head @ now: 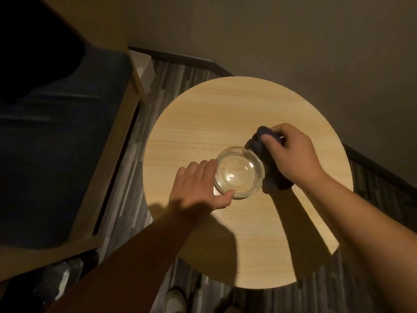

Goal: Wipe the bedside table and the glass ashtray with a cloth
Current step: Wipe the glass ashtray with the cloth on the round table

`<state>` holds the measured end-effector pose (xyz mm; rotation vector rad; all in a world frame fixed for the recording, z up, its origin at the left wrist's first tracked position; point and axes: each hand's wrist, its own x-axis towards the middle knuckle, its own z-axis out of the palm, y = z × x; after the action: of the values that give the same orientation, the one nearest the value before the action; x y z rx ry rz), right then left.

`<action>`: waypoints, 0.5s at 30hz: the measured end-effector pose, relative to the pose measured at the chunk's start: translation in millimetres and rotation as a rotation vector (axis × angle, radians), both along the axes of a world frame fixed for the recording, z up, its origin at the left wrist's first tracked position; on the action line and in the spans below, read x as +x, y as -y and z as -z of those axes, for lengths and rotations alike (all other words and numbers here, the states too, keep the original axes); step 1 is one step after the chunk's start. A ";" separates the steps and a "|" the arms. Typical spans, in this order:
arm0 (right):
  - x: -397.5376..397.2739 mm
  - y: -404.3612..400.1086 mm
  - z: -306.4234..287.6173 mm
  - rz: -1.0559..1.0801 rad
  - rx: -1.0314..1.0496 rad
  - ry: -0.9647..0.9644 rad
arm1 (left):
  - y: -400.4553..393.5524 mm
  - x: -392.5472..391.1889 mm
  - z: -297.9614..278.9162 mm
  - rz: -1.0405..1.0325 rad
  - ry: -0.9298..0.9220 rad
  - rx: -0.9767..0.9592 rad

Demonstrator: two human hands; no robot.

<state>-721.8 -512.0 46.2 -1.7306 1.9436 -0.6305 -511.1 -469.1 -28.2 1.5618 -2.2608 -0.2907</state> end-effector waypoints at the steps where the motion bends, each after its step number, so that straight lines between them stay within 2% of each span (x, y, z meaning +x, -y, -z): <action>1: -1.9 6.2 2.9 0.048 0.105 0.087 | -0.7 -0.4 1.3 0.000 0.004 -0.015; 3: 2.8 14.9 9.2 -0.018 0.273 0.136 | -1.9 -1.1 2.5 -0.002 0.015 -0.040; 6: 4.8 13.9 10.6 -0.069 0.358 0.178 | -0.4 -1.9 2.8 -0.009 0.014 -0.035; 10: -0.1 -15.5 11.5 0.021 0.319 0.236 | -0.8 -1.2 2.4 0.008 0.025 -0.053; 15: 14.5 -63.3 25.2 0.278 0.204 0.309 | -1.0 -1.3 2.9 0.011 0.028 -0.039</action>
<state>-707.3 -448.7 21.0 -1.1749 1.9615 -0.7198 -512.4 -468.1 -31.1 1.5439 -2.2826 -0.2278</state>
